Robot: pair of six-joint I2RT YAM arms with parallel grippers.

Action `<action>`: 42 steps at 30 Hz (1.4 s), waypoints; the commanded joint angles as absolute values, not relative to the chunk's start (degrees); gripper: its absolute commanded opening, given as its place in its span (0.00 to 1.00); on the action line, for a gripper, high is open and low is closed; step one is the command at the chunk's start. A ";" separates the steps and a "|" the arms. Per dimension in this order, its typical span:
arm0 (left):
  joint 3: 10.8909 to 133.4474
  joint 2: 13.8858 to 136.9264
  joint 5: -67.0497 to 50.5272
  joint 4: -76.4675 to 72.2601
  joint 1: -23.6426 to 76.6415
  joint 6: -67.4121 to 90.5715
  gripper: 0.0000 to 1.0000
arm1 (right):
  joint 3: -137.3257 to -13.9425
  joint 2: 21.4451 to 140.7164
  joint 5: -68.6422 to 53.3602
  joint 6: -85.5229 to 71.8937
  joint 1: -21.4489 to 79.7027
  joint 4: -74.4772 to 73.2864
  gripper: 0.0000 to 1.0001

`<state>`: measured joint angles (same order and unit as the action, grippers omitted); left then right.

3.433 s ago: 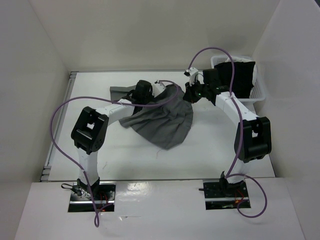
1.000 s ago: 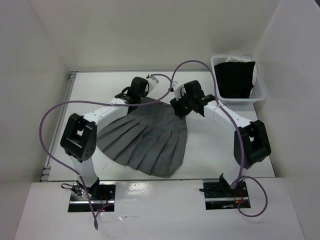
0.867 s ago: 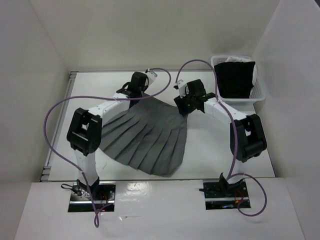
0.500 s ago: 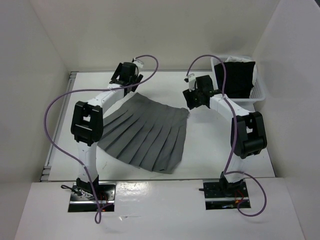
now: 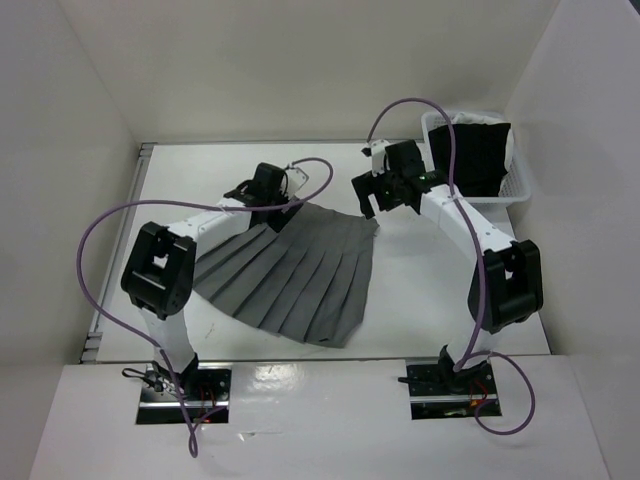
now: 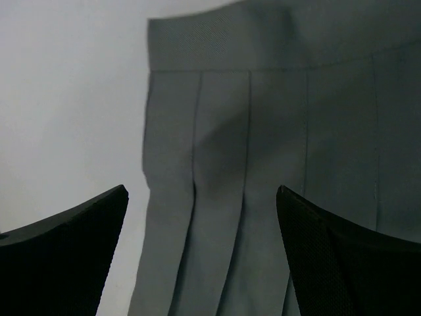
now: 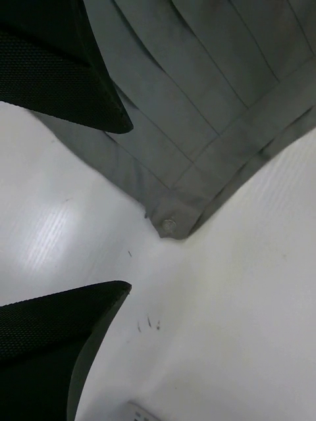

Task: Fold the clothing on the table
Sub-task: Flatten the skirt out

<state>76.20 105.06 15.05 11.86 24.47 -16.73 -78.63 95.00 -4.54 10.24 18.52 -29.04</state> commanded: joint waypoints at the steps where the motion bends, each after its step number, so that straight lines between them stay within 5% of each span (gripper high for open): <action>1: 73.83 107.48 12.04 7.57 24.17 -19.41 0.99 | -78.50 91.16 -2.99 8.88 18.90 -34.19 0.98; 14: 85.93 119.95 2.56 13.35 24.79 -14.25 0.99 | -69.43 80.42 -4.57 10.72 15.74 -27.78 0.98; 33: 103.54 129.81 14.41 31.54 14.69 3.33 0.99 | -66.45 74.19 -8.88 10.72 15.12 -25.49 0.98; 42: 105.38 130.52 11.34 36.39 8.89 7.20 0.99 | -65.21 73.04 -10.55 11.25 15.12 -25.49 0.98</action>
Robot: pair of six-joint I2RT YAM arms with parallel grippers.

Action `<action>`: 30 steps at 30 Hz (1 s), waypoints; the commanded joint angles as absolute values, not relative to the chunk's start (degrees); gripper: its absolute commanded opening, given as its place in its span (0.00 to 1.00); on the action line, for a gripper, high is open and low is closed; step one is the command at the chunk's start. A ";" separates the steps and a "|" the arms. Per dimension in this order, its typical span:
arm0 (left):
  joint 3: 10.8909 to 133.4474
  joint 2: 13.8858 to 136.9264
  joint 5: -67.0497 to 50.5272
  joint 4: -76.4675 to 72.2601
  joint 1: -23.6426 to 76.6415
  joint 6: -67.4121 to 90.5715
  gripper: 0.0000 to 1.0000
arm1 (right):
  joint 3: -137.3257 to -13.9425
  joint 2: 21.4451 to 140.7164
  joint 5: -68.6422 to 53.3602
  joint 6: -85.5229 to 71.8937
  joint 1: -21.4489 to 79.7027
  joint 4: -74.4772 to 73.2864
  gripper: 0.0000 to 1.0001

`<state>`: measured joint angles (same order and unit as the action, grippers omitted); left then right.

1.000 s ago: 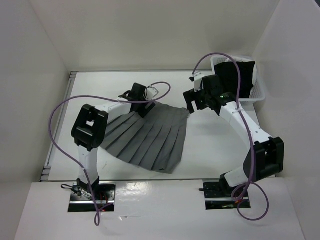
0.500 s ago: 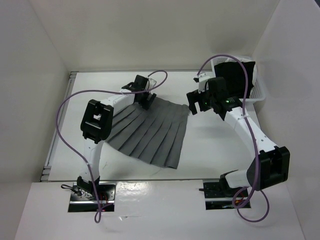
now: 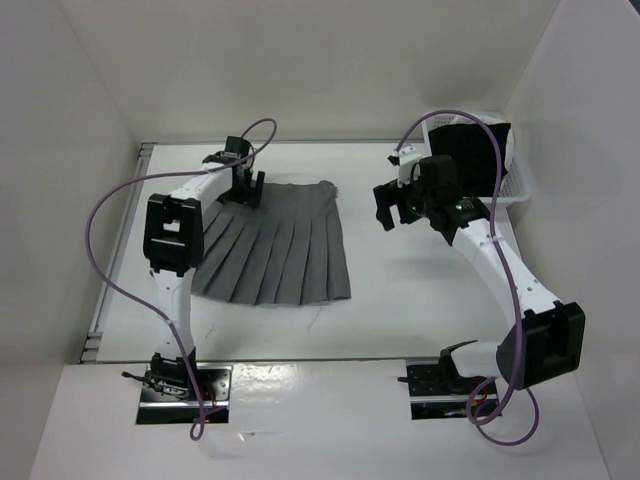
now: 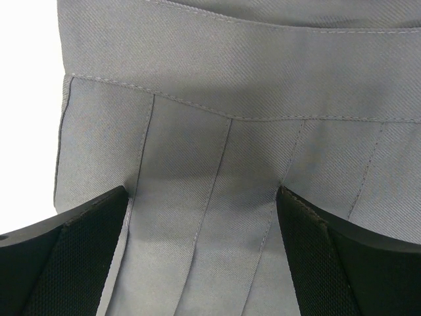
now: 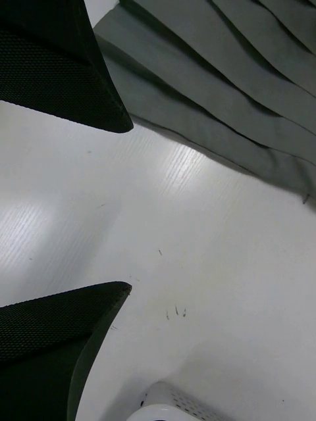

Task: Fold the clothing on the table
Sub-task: Flatten the skirt out

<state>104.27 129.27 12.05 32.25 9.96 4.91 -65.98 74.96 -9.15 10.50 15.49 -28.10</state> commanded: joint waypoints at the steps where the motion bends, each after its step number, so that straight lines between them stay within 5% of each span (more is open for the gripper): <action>1: 104.77 130.00 10.29 36.39 8.18 7.21 0.99 | -65.21 73.04 -10.55 11.25 15.12 -25.49 0.98; 10: 103.54 110.24 6.33 40.60 8.17 5.36 0.99 | -64.69 73.56 -11.25 11.25 15.12 -24.43 0.98; 17: 89.76 94.59 3.08 38.77 0.99 5.44 0.99 | -64.69 75.50 -13.71 10.63 15.12 -23.91 0.98; 30: 79.12 97.64 -14.06 36.57 -10.28 6.15 0.99 | -62.93 77.07 -10.72 7.92 15.12 -21.62 0.98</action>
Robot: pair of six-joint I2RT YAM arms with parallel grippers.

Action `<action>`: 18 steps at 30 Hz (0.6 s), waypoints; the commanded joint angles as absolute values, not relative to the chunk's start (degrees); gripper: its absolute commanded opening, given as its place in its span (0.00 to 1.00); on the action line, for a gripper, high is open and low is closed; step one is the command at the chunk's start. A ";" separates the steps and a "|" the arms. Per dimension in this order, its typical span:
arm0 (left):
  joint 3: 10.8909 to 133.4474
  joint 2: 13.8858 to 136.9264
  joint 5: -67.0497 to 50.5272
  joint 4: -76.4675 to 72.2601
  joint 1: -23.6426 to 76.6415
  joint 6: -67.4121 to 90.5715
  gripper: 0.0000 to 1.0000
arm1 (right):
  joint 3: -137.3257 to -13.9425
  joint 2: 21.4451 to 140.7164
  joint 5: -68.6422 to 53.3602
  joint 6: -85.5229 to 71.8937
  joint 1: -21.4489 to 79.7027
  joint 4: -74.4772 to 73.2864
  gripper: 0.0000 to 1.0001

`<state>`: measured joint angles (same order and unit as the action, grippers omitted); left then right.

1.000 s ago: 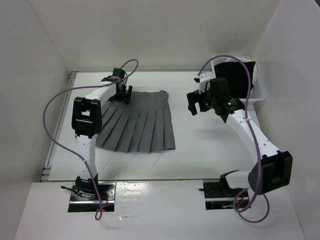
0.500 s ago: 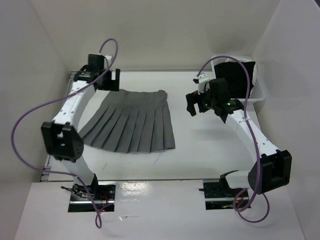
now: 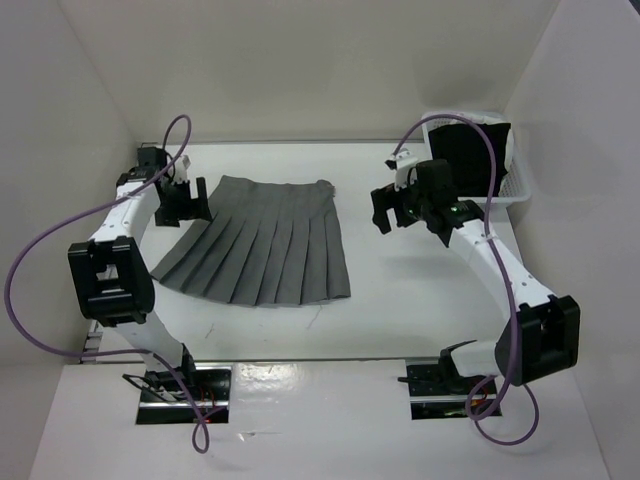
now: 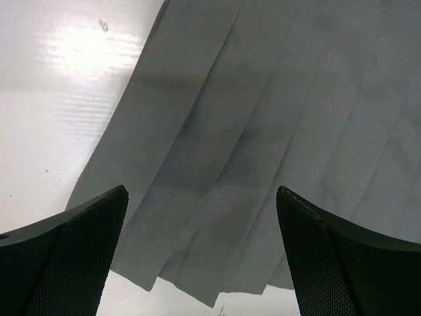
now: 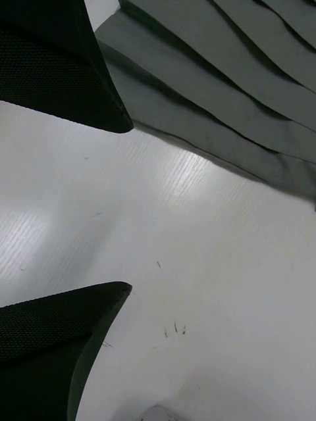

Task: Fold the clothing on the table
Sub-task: Flatten the skirt out

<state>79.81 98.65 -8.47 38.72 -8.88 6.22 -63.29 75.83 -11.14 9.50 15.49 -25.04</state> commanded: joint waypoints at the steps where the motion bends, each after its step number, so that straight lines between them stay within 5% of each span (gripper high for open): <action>1: 79.10 97.65 -14.06 36.56 -10.28 5.63 0.99 | -63.54 78.73 -10.72 7.91 15.12 -22.32 0.98; 18: 91.58 111.71 -9.32 33.66 -10.20 0.62 0.99 | -89.64 110.01 -9.05 4.75 24.26 -27.86 0.95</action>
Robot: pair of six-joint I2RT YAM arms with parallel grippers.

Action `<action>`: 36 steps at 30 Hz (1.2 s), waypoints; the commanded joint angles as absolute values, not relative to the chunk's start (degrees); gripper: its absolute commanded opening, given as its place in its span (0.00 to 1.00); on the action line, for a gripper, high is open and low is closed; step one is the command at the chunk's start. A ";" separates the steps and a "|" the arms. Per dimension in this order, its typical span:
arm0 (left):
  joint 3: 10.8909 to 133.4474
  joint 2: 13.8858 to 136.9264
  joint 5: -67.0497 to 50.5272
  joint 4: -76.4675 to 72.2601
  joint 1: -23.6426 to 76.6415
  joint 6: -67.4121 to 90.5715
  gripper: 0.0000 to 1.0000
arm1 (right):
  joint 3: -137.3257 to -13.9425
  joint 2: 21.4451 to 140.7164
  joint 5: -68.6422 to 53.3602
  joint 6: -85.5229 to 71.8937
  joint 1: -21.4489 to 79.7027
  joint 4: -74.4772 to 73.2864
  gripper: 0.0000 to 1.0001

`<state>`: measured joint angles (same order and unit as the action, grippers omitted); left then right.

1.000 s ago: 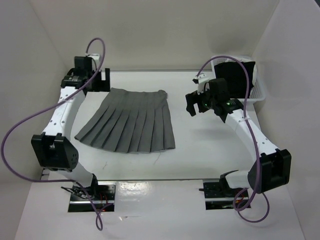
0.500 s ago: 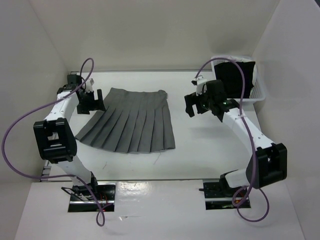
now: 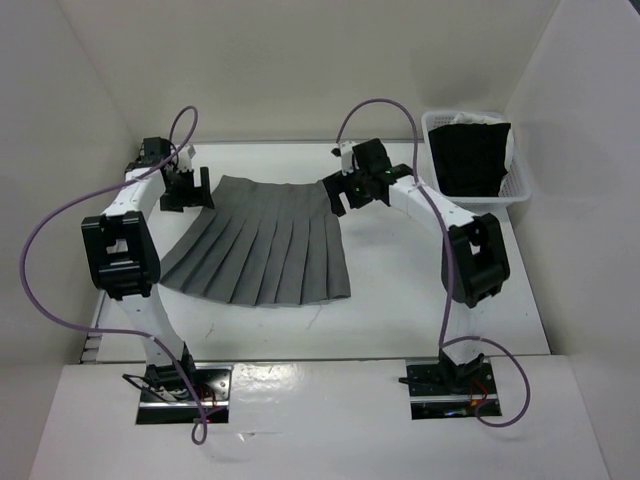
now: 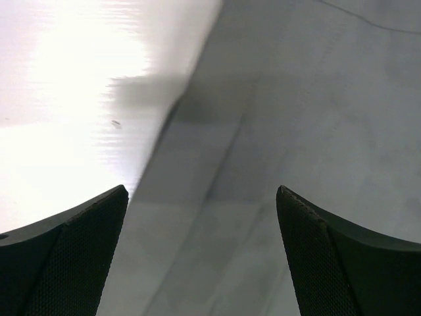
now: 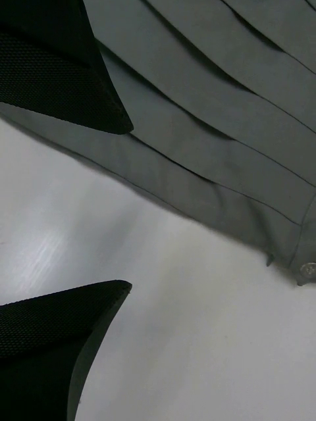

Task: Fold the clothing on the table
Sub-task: Flatten the skirt out

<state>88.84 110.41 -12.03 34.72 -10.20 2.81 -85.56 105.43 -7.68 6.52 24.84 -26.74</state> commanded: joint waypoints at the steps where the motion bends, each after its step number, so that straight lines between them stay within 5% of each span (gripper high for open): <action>1: 91.58 112.49 -8.19 33.66 -9.59 0.62 0.99 | -91.48 111.26 -9.05 4.75 24.26 -27.86 0.95; 7: 86.67 108.03 -4.83 34.89 -11.33 -1.05 0.99 | -94.31 116.28 -6.34 5.36 29.61 -29.00 0.95; 19: 75.85 80.17 -2.37 37.17 -15.21 -1.58 0.99 | -105.64 122.51 -2.72 6.76 43.32 -31.11 0.97; 36: 66.72 74.71 -4.31 32.08 -15.73 2.64 0.99 | -110.48 132.54 -2.90 9.14 44.56 -32.77 0.99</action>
